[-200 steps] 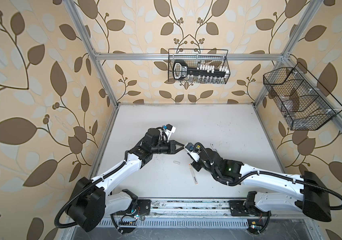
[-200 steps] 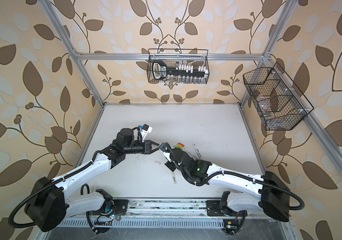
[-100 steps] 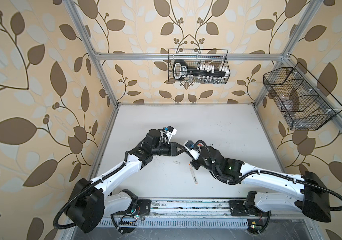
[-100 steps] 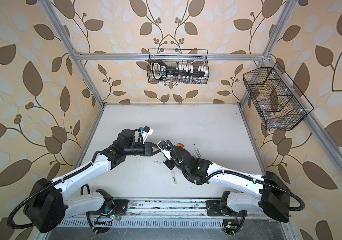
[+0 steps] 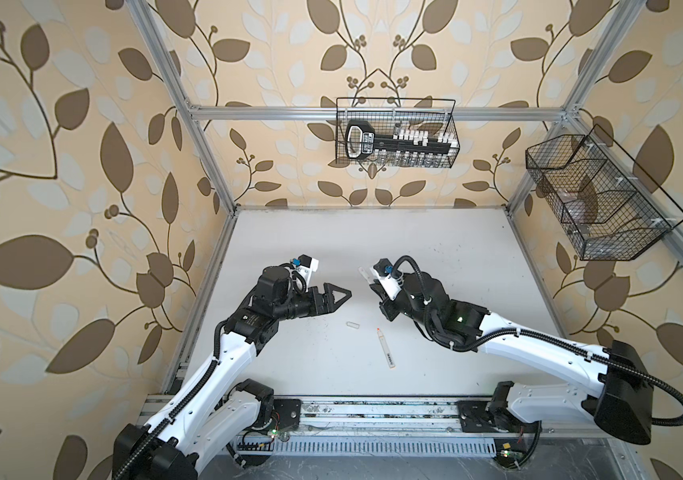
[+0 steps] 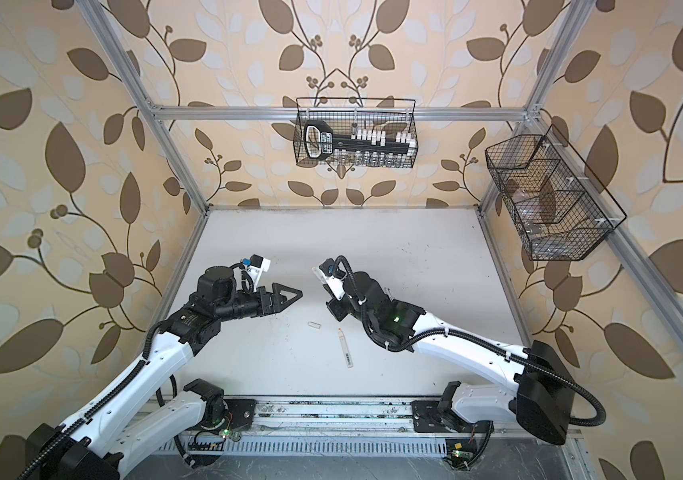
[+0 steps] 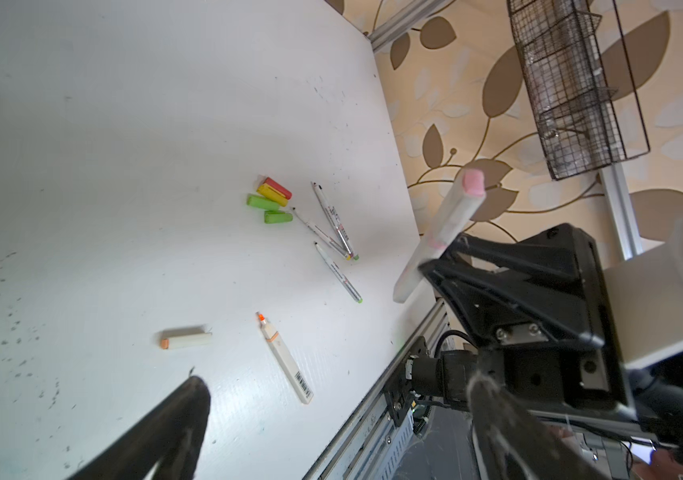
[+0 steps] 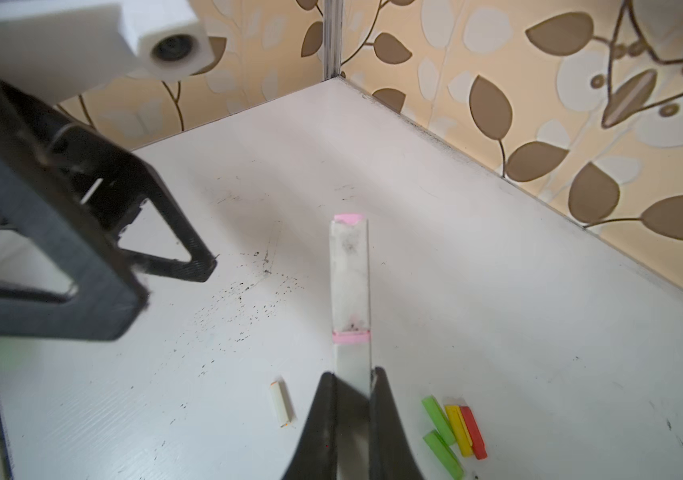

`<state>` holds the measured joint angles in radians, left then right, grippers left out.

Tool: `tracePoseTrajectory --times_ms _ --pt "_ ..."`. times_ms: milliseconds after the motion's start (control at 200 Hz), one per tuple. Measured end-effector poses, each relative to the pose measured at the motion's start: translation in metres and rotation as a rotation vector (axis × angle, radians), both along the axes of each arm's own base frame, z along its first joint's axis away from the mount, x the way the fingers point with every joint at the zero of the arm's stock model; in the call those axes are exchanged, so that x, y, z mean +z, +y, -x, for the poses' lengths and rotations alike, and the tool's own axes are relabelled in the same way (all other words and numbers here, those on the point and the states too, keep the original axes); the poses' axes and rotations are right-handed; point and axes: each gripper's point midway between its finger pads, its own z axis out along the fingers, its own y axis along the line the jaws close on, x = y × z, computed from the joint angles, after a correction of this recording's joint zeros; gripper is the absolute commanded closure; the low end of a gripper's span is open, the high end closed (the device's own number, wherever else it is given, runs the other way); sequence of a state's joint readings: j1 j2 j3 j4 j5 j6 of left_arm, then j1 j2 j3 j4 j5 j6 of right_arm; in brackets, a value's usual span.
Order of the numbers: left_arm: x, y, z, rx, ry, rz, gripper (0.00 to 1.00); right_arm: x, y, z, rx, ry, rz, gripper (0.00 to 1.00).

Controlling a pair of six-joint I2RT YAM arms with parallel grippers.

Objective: Insert the pens into the pen caps
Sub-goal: 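Carry the capped highlighter farther from the robot and release it with the right gripper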

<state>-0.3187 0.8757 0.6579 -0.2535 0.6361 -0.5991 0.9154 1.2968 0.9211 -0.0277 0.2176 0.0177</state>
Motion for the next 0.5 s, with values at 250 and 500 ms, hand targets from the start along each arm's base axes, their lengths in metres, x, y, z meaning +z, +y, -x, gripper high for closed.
tracePoseTrajectory --times_ms 250,500 --pt "-0.006 0.035 0.006 0.136 0.035 -0.191 0.01 -0.036 0.021 -0.047 -0.099 0.166 0.075 0.95" --pt "-0.005 0.054 0.015 0.184 0.031 -0.283 0.01 -0.083 0.008 -0.088 -0.238 0.304 0.144 0.94"
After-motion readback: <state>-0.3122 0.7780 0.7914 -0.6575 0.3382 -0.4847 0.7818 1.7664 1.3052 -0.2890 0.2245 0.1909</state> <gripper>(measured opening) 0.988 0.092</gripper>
